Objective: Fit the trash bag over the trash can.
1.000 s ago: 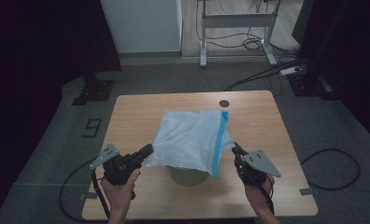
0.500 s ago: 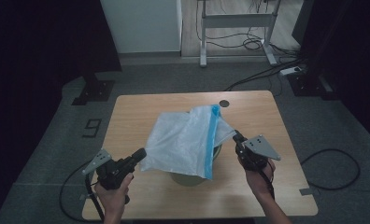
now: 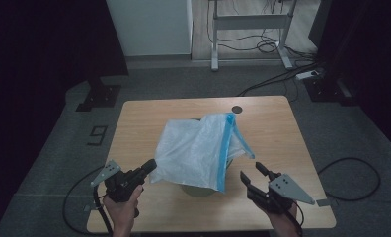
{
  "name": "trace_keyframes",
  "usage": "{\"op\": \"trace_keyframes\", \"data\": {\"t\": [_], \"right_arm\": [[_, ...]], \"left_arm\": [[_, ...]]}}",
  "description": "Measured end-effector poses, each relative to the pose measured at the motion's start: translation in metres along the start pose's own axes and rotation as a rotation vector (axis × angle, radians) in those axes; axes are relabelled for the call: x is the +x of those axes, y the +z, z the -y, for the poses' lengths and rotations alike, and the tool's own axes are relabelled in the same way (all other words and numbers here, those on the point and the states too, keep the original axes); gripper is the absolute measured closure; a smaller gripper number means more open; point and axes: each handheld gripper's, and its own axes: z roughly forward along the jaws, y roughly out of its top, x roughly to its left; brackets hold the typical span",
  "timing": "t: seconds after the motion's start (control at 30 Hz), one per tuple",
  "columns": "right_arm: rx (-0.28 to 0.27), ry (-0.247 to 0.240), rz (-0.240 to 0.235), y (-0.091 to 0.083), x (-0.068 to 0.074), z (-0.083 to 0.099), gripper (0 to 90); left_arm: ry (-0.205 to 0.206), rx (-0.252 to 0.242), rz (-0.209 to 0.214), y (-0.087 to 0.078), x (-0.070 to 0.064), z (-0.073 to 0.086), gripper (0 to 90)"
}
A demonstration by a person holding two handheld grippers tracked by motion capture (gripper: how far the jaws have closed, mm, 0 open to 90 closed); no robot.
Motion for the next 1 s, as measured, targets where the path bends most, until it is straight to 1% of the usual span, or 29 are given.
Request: {"op": "trace_keyframes", "data": {"t": [0.03,0.13,0.23,0.3,0.37,0.43,0.5,0.53,0.6,0.63,0.7,0.77,0.8,0.83,0.9,1.0], "right_arm": [[0.000,-0.005,-0.025,-0.002,0.007,0.001,37.9],[-0.003,-0.026,-0.081,-0.005,0.025,0.004,36.1],[-0.004,-0.047,-0.124,-0.006,0.043,0.005,34.1],[-0.008,-0.060,-0.143,-0.008,0.053,0.005,32.2],[-0.015,-0.078,-0.148,-0.009,0.063,0.004,29.7],[-0.020,-0.086,-0.166,-0.009,0.071,0.001,27.9],[-0.029,-0.102,-0.169,-0.008,0.079,-0.002,27.0],[-0.032,-0.106,-0.169,-0.007,0.082,-0.004,26.7],[-0.042,-0.111,-0.147,-0.004,0.085,-0.005,27.5],[-0.047,-0.115,-0.128,-0.003,0.085,-0.005,32.6],[-0.063,-0.121,-0.078,0.000,0.081,-0.006,50.9],[-0.067,-0.093,-0.068,0.003,0.070,-0.008,67.4],[-0.065,-0.085,-0.053,0.005,0.065,-0.010,73.6],[-0.062,-0.085,-0.044,0.006,0.061,-0.011,78.5],[-0.058,-0.086,-0.028,0.009,0.054,-0.014,83.5],[-0.073,-0.077,0.002,0.011,0.045,-0.020,86.6]], "left_arm": [[-0.001,-0.001,-0.001,0.000,0.000,0.000,89.9],[-0.003,0.000,0.000,0.002,0.000,0.000,89.9],[-0.004,0.001,0.002,0.002,0.001,0.000,89.9],[-0.005,0.001,0.003,0.003,0.002,0.000,89.9],[-0.008,0.000,0.003,0.004,0.002,0.000,89.9],[-0.009,0.000,0.006,0.005,0.001,0.000,89.9],[-0.008,0.002,0.010,0.007,-0.001,0.000,89.9],[-0.007,0.004,0.012,0.008,-0.001,0.000,89.9],[-0.004,0.009,0.014,0.009,-0.003,0.000,89.9],[0.000,0.013,0.013,0.010,-0.003,0.000,89.9],[-0.002,0.014,0.014,0.010,-0.002,0.001,89.9],[-0.002,0.016,0.017,0.009,-0.002,0.002,89.9],[0.002,0.018,0.017,0.009,-0.002,0.003,89.9],[0.005,0.020,0.021,0.010,-0.003,0.004,89.9],[0.008,0.025,0.027,0.011,-0.005,0.005,89.9],[0.023,0.040,0.039,0.016,-0.009,0.005,89.9]]}}
